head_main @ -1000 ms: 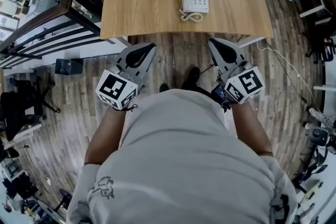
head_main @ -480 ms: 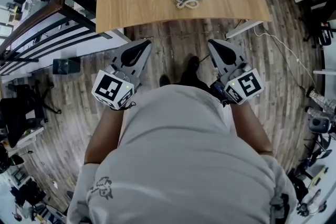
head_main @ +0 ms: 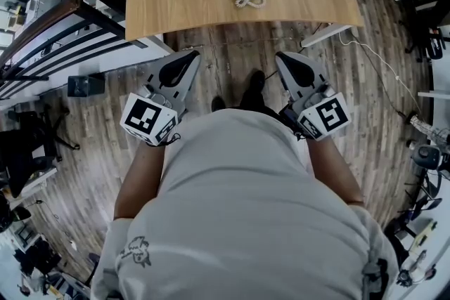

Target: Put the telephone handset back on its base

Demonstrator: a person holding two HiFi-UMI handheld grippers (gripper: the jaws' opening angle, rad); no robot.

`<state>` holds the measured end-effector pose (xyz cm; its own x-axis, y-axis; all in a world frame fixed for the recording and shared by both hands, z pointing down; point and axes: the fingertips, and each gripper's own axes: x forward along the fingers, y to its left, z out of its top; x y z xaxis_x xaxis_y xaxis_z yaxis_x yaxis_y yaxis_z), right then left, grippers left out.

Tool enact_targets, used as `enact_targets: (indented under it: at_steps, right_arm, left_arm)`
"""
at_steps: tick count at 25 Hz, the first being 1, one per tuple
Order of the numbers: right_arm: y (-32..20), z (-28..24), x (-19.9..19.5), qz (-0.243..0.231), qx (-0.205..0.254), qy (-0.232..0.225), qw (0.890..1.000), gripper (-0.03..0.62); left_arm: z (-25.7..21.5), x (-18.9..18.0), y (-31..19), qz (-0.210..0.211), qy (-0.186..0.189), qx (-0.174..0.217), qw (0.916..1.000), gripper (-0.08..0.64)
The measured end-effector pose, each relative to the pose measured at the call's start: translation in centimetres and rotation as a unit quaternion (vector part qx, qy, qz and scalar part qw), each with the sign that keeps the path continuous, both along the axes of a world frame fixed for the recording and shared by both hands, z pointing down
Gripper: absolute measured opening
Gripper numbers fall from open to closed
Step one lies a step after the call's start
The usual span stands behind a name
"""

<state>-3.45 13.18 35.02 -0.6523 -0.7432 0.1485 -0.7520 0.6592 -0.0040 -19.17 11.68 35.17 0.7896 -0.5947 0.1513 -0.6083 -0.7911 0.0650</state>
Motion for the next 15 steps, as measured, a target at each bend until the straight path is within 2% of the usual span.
enact_targets:
  at_steps: [15]
  right_arm:
    - [-2.3,0.6,1.6,-0.007,-0.007,-0.007,1.000,0.005]
  left_arm:
    - [0.5,2.0,-1.9,-0.004,-0.002,-0.009,0.9999,0.006]
